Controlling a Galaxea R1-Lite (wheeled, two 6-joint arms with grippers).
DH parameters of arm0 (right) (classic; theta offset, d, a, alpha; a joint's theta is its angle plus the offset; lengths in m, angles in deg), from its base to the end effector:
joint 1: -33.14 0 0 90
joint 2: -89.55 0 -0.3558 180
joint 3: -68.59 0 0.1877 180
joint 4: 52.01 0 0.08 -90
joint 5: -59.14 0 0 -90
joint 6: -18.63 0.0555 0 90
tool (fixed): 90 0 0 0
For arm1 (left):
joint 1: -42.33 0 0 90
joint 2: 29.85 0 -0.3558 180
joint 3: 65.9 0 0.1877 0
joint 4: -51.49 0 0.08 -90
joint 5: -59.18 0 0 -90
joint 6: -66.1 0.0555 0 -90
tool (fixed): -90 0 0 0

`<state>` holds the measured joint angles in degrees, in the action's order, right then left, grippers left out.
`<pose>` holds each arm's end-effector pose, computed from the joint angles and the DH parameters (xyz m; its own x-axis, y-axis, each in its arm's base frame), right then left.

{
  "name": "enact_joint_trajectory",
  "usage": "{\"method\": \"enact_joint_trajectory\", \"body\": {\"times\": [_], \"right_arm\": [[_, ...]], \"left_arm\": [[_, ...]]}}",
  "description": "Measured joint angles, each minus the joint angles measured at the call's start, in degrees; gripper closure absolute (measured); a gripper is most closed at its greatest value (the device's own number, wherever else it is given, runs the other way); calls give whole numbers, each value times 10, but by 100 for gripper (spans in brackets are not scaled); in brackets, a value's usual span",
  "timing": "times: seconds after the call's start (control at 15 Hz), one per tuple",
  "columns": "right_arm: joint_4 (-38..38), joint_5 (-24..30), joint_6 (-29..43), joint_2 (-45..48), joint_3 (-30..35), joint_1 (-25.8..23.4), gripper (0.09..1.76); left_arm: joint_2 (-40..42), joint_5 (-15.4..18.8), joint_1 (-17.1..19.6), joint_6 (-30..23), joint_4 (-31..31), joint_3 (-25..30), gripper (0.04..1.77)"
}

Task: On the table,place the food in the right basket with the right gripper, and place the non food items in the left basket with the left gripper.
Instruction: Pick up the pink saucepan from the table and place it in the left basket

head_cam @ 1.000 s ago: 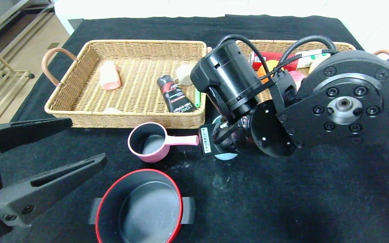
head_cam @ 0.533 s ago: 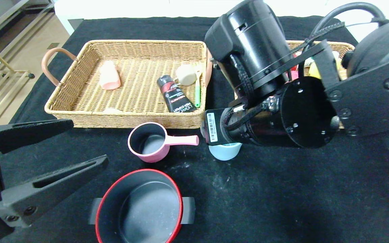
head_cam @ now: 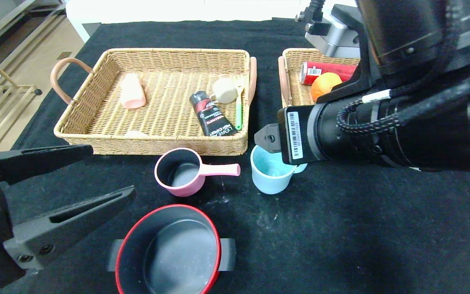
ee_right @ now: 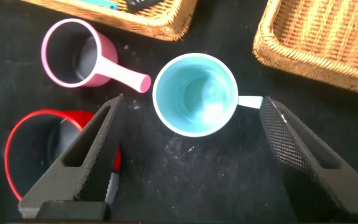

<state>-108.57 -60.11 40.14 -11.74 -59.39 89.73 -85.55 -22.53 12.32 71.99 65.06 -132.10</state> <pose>0.2147 0.2762 0.3693 0.8245 0.3625 -0.4345 -0.3600 0.9285 0.0916 0.0989 -0.0663 0.3209 0.7835 -0.6191 -0.0530 0.6211 0.7780 0.0948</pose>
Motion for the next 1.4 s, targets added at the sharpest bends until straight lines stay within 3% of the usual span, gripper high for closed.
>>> {"method": "enact_joint_trajectory", "body": {"times": [0.27, 0.47, 0.6, 0.8, 1.0, 1.4], "right_arm": [[176, 60, -91, 87, 206, -21, 22], [321, 165, -171, 174, 369, -64, 19], [365, 267, -200, 235, 444, -109, 18], [380, 365, -239, 296, 514, -171, 17], [403, 416, -253, 334, 566, -199, 16], [493, 430, -271, 359, 641, -220, 15]], "left_arm": [[-12, -20, 1, -1, 1, 2, 9], [-21, -32, 1, -2, 8, 4, 9], [-20, -52, 1, -3, 43, 4, 9], [-17, -97, 1, -3, 66, -1, 9], [-15, -110, 3, -7, 68, -10, 9], [-19, -103, 14, -7, 65, -20, 9]]}}
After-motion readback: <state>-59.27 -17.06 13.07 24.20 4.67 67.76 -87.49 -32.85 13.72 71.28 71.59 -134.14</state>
